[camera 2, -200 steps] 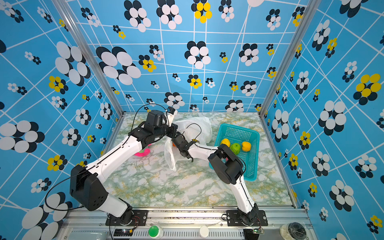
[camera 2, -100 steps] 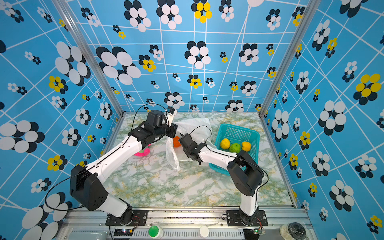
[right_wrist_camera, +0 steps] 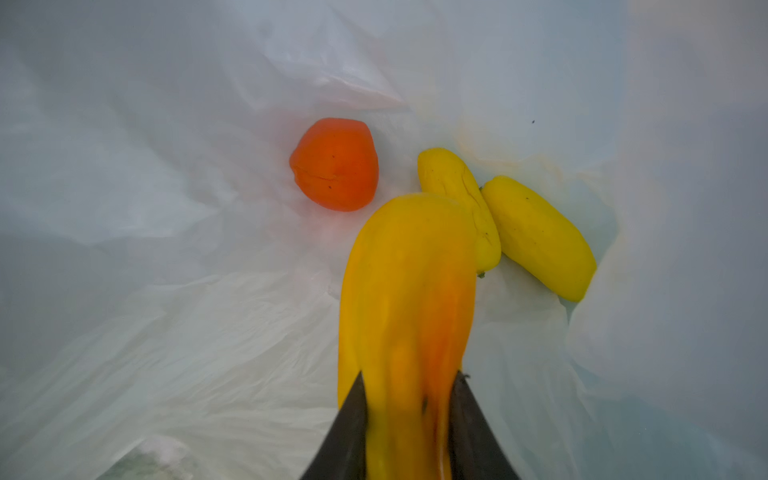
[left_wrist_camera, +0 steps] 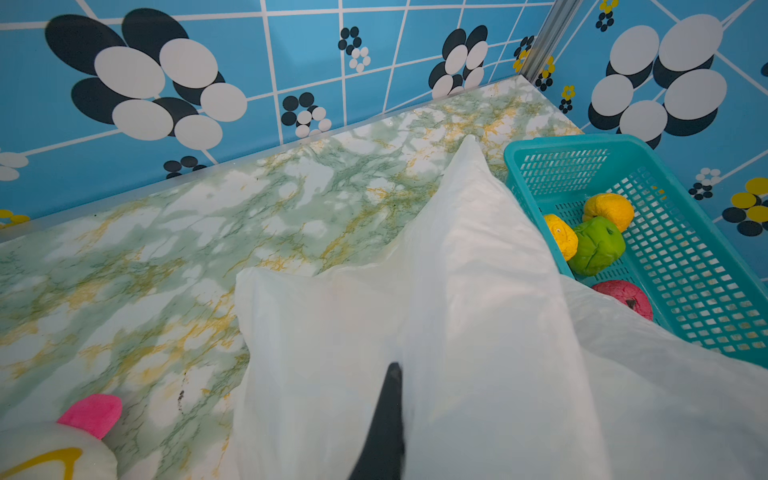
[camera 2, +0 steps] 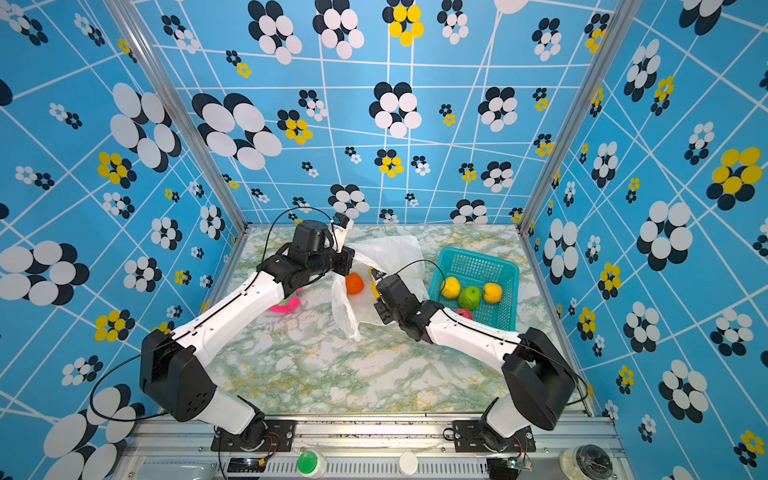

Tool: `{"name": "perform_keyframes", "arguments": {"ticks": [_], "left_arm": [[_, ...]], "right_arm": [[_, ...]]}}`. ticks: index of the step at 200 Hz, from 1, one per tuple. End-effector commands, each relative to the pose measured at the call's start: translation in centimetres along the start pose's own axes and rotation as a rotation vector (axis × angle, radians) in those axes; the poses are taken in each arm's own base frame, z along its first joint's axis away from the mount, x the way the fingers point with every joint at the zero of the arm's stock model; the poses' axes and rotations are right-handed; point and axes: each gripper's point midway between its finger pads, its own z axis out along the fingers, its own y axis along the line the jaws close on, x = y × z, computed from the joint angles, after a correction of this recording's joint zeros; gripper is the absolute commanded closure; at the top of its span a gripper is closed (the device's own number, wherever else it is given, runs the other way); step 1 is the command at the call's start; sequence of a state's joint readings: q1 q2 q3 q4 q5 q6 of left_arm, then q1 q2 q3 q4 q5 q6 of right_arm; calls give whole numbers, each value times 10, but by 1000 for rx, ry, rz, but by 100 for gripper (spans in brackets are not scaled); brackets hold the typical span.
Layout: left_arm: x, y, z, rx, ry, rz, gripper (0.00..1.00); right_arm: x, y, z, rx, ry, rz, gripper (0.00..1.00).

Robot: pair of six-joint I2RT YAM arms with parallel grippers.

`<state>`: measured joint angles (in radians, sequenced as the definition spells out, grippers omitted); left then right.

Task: Untie the knot of the plastic bag and take out the fruit
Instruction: 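Lift the orange-yellow fruit out of the bag with the right gripper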

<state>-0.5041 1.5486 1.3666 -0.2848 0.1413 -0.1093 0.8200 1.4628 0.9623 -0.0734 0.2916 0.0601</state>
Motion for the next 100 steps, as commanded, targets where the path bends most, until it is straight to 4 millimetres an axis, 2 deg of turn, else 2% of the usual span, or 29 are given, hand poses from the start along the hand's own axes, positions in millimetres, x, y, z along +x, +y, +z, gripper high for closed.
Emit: {"name": "perform_keyframes", "arguments": {"ticks": [1, 28, 55, 100], "left_arm": [[-3, 7, -1, -22, -4, -6, 100], [-5, 5, -3, -14, -14, -6, 100], [-5, 6, -1, -14, -12, -8, 100], [-2, 8, 2, -18, 3, -12, 100]], "right_arm": [[-29, 11, -33, -110, -155, 66, 84], [-40, 0, -73, -128, -293, 121, 88], [-47, -19, -106, -83, -381, 173, 94], [-39, -56, -133, 58, -458, 252, 97]]}}
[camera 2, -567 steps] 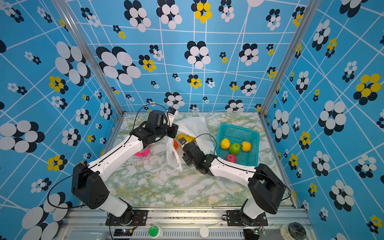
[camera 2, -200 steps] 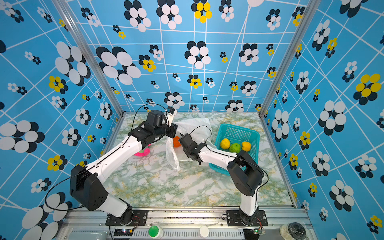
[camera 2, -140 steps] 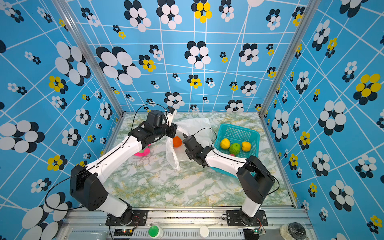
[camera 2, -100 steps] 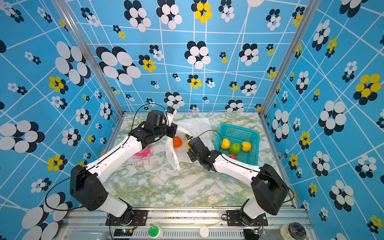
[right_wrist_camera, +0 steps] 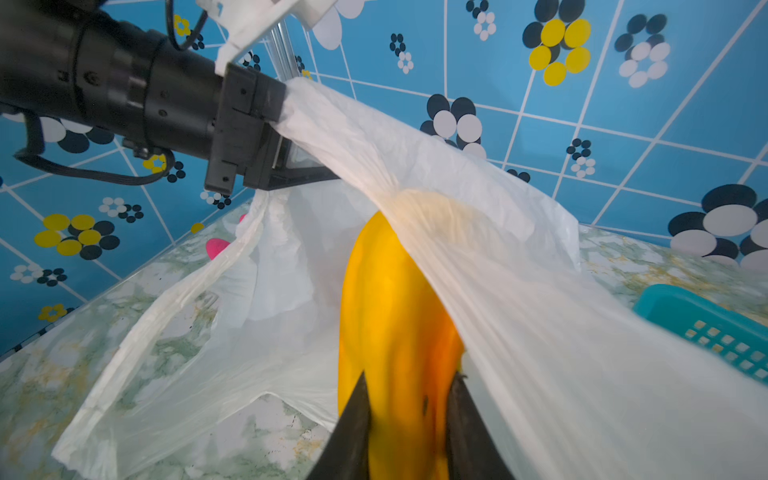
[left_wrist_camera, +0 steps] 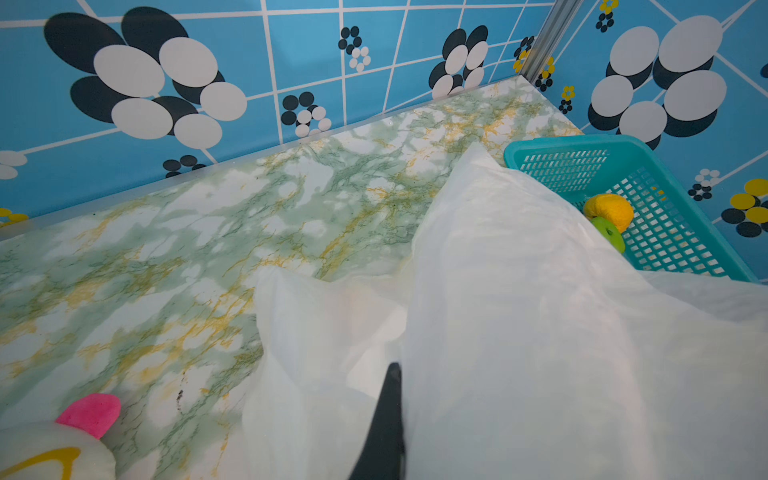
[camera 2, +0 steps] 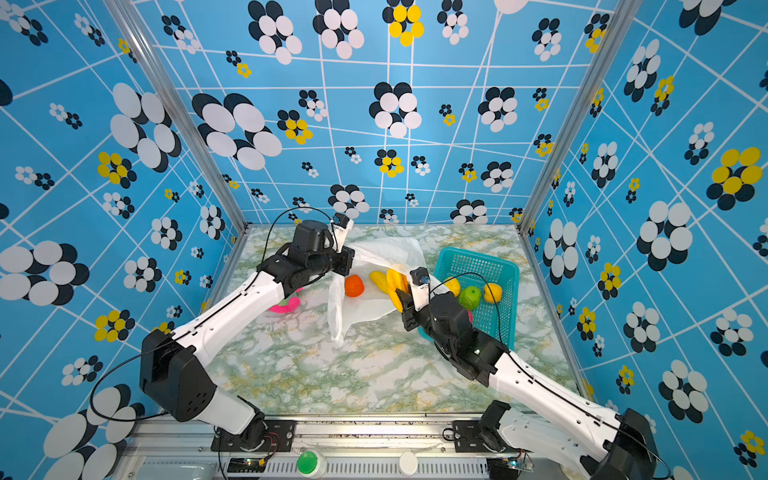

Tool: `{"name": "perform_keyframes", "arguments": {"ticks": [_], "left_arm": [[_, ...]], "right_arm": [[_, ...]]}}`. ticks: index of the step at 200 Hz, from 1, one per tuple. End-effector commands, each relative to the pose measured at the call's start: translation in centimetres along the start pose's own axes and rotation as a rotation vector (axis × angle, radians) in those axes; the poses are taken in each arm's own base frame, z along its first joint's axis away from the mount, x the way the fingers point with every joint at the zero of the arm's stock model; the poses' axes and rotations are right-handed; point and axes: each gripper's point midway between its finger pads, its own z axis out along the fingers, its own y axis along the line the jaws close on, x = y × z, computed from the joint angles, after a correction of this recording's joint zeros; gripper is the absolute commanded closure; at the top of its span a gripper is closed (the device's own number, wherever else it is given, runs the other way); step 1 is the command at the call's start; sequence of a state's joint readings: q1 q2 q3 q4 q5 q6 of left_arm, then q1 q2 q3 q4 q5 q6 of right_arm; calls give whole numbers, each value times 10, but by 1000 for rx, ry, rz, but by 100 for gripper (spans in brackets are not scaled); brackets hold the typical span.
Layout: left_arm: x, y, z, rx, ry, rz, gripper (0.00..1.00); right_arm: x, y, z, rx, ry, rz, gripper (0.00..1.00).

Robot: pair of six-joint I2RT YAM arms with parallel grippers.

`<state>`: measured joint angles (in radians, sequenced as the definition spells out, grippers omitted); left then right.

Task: Untie the knot of the plastic bag and take out the fruit
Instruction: 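Lift the orange-yellow fruit out of the bag with the right gripper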

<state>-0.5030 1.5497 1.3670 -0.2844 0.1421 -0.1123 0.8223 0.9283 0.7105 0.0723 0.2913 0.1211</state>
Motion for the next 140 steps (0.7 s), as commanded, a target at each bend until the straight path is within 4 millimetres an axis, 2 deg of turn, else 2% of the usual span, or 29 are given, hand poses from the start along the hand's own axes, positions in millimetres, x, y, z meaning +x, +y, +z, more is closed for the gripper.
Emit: {"name": "perform_keyframes", "arguments": {"ticks": [1, 26, 42, 59, 75, 107, 124, 140], "left_arm": [[-2, 7, 2, -18, 2, -9, 100], [-4, 6, -1, -15, -10, -9, 100], [-4, 8, 0, -16, -10, -10, 100], [-5, 7, 0, -8, -9, -12, 100], [-5, 6, 0, -4, -12, -13, 100], [-4, 7, -3, -12, -14, -16, 100], [-6, 7, -4, -13, -20, -14, 100], [-6, 8, -3, -14, -19, -12, 100]], "right_arm": [[-6, -23, -10, 107, -63, 50, 97], [-10, -43, -20, 191, -102, 87, 97], [-9, -41, -21, 168, -101, 92, 96], [-6, -24, -12, 77, -79, 78, 95], [2, 3, 0, -57, -30, 57, 93], [12, 50, 21, -274, 54, 38, 98], [4, 60, 20, -313, 48, 37, 100], [-9, 62, 8, -336, 2, 50, 99]]}}
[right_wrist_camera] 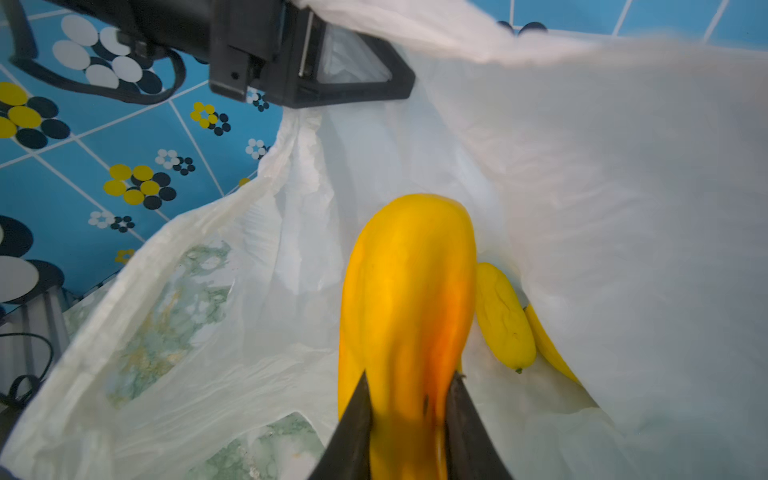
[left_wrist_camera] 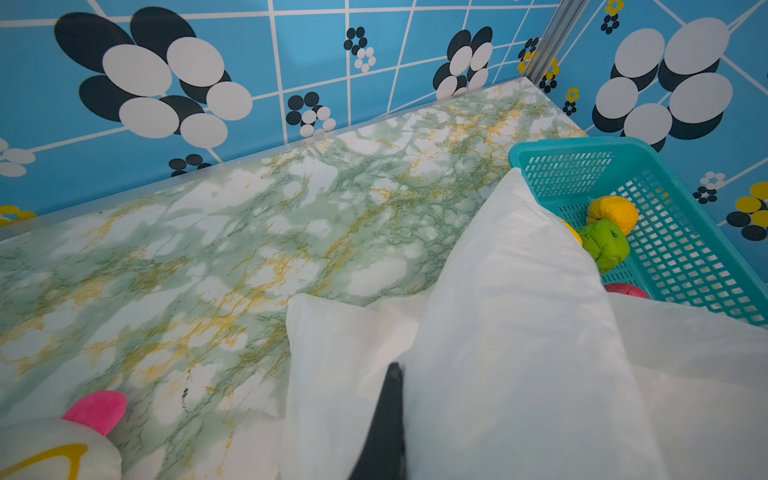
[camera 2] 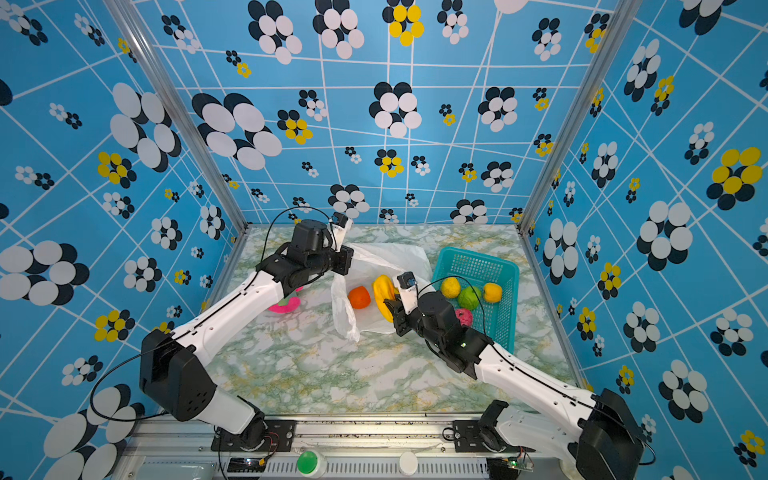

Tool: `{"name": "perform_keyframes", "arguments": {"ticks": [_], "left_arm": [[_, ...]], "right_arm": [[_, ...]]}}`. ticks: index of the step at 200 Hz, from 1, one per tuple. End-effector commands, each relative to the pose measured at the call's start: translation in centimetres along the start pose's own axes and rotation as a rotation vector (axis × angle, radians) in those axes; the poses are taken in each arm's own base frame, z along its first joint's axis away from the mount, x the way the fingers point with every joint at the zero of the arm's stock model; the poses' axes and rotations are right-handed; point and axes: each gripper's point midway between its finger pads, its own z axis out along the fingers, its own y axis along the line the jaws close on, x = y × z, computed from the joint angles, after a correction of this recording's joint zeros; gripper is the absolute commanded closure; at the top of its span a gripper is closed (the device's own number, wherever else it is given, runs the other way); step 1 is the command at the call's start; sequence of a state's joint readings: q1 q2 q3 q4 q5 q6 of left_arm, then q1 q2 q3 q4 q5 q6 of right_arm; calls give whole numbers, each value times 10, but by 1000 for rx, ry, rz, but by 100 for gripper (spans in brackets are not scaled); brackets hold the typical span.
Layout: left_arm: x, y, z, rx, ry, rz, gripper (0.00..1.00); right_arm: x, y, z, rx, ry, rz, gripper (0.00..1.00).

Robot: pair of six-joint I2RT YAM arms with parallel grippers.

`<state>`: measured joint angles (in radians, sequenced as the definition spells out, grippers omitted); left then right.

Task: Untie the knot of the plastic bag and take out the fruit
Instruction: 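Lift the orange-yellow fruit out of the bag with the right gripper, then lower the orange-yellow fruit into the teal basket and open the right gripper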

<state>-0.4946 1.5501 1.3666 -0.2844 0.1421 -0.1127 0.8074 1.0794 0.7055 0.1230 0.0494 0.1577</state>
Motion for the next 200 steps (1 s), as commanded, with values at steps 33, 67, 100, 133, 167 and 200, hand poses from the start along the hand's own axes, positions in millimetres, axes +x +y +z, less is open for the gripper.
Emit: {"name": "perform_keyframes", "arguments": {"ticks": [33, 67, 100, 133, 167, 200], "left_arm": [[-4, 4, 0, -7, -9, -8, 100], [-4, 3, -1, 2, -7, -13, 100], [-6, 2, -3, 1, -17, -11, 100], [-3, 3, -1, 2, -7, -13, 100], [-5, 1, -4, 8, -16, -12, 100], [-6, -1, -7, 17, -23, -11, 100]], "right_arm": [[-63, 18, -62, -94, -238, 28, 98], [-74, -23, -109, 114, -374, 73, 99], [-74, -71, -157, 378, -451, 120, 100], [-65, -110, -204, 607, -539, 203, 99], [-45, -142, -236, 834, -579, 287, 98], [-33, -154, -231, 931, -540, 297, 97]]}}
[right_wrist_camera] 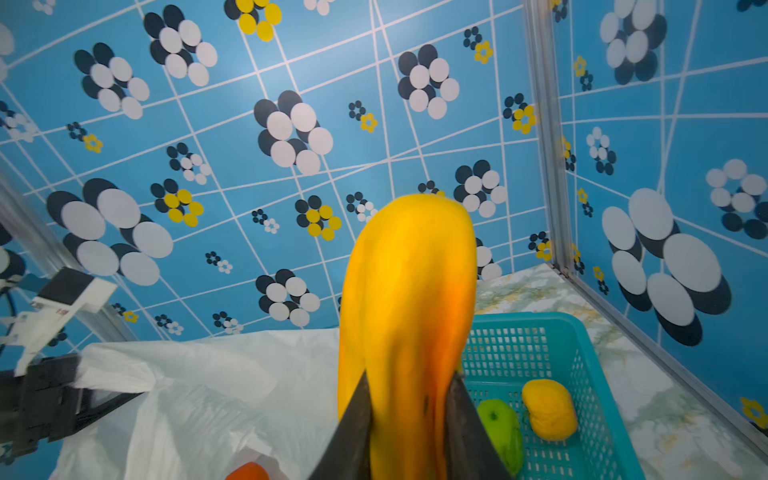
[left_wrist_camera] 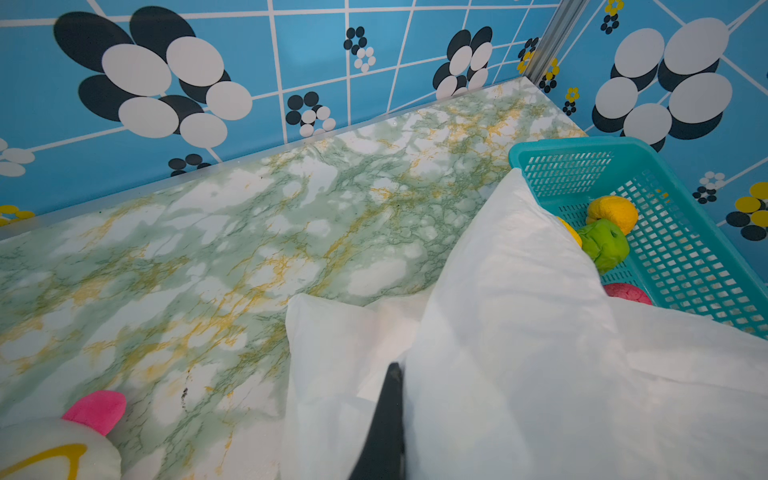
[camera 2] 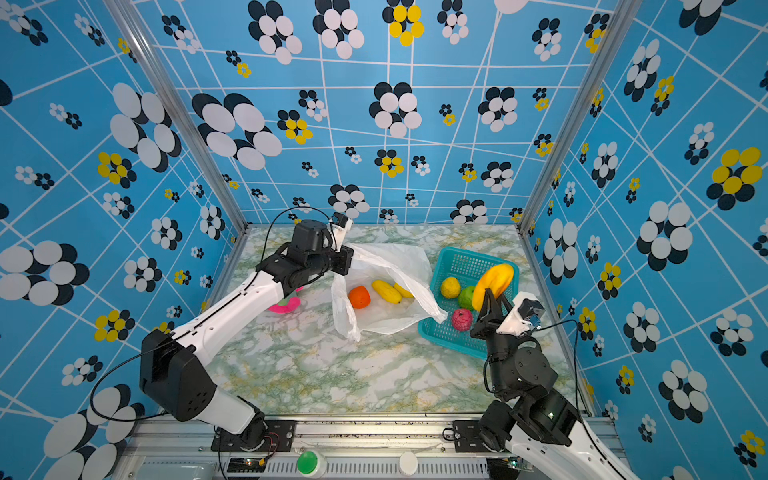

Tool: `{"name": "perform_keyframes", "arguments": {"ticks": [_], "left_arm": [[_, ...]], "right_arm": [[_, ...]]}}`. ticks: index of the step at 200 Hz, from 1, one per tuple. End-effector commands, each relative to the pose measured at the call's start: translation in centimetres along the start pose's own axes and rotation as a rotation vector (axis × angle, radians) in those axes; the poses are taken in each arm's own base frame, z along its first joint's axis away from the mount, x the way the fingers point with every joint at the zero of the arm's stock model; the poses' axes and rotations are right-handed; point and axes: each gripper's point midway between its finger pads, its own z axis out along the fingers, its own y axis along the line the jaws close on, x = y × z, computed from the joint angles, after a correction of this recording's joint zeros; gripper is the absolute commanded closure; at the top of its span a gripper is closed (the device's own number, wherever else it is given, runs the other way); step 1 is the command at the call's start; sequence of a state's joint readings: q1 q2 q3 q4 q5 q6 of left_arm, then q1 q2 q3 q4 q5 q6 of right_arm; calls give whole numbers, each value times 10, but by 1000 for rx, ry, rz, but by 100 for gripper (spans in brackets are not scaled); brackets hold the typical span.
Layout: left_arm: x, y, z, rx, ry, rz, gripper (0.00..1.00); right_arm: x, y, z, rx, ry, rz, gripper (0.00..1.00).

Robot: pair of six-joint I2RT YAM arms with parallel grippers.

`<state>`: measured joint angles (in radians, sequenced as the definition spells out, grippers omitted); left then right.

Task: Untie the knot of the plastic bag and take out the fruit
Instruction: 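Lower the orange-yellow fruit into the teal basket and open the right gripper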

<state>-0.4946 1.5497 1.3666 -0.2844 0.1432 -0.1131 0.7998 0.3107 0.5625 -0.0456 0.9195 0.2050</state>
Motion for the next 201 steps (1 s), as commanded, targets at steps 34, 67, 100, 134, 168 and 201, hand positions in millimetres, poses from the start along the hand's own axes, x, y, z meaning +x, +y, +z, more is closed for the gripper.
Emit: {"name": "perform_keyframes", "arguments": {"ticks": [34, 67, 100, 134, 168, 201], "left_arm": [[-4, -1, -7, 16, -18, -15, 100], [-5, -3, -9, 21, -22, -13, 100], [-6, -4, -9, 24, -23, -11, 100], [-4, -3, -8, 16, -16, -9, 100], [-6, -3, -10, 16, -26, -8, 100], [-7, -4, -9, 21, -25, -5, 100]], "right_arm": [[40, -19, 25, 226, 81, -79, 96], [92, -9, 57, 221, 243, -94, 97], [134, -17, 87, 240, 410, -61, 100], [170, -51, 99, 367, 531, -2, 100], [203, -79, 101, 468, 631, 49, 100], [222, -91, 86, 510, 645, 95, 100]]}}
